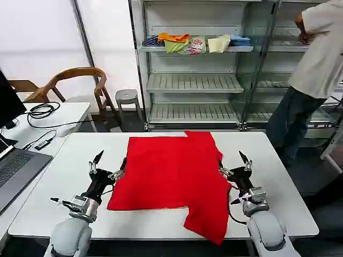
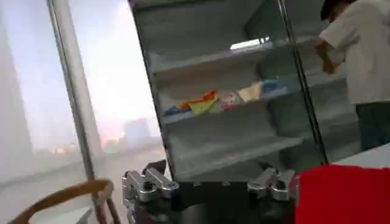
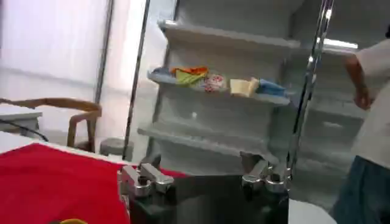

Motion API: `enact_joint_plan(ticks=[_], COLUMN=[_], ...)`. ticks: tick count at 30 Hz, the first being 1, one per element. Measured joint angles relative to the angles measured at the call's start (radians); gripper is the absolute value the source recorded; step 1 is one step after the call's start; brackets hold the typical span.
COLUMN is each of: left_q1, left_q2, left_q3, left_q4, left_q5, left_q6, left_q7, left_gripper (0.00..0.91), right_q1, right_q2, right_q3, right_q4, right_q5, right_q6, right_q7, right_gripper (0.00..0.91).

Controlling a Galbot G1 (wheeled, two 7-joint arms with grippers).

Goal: Fold and organize the clothes.

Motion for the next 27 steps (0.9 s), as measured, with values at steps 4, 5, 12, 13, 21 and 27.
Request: enact_joint_plan(ticks=[4,5,12,13,21,27], left_q1=[0.046,0.061,0.158,0.170,0.242,0.261], left_q2=[0.014,0.017,0.028,0.028,0.035,0.037], left_q3=[-0.012,-0.015,-0.019,-0.019,-0.025,-0.027], left_q4=[-0.035,-0.045,-0.122,-0.134,-0.201,-0.211], left_q5=[-0.019,-0.023,-0.056,-0.061,-0.098,-0.124], left_q6=[0.069,0.087,0.185,0.202,0.339,0.405], left_q7=[-0.008,-0.010,-0.029,-0.034,-0.066,-0.083], left_gripper=[0.907,0.907,0.907,0.907,0.907,0.907], right_q1=[-0.056,-0.073,-0.182,-0.198,-0.316,-0.389], right_q2=[-0.033,-0.041,-0.079,-0.081,-0.088,-0.103], right_q3=[-0.007,-0.008,-0.007,-0.006,-0.008,-0.007], right_q4=[0.054,0.068,0.140,0.148,0.204,0.224], right_q5=[0.017,0.020,0.024,0.023,0.008,0.002], right_q6=[-0.021,-0.025,-0.041,-0.042,-0.059,-0.070], right_q7=[0.015,0.018,0.034,0.037,0.064,0.068], right_gripper=[0.907,0.907,0.907,0.907,0.907,0.907])
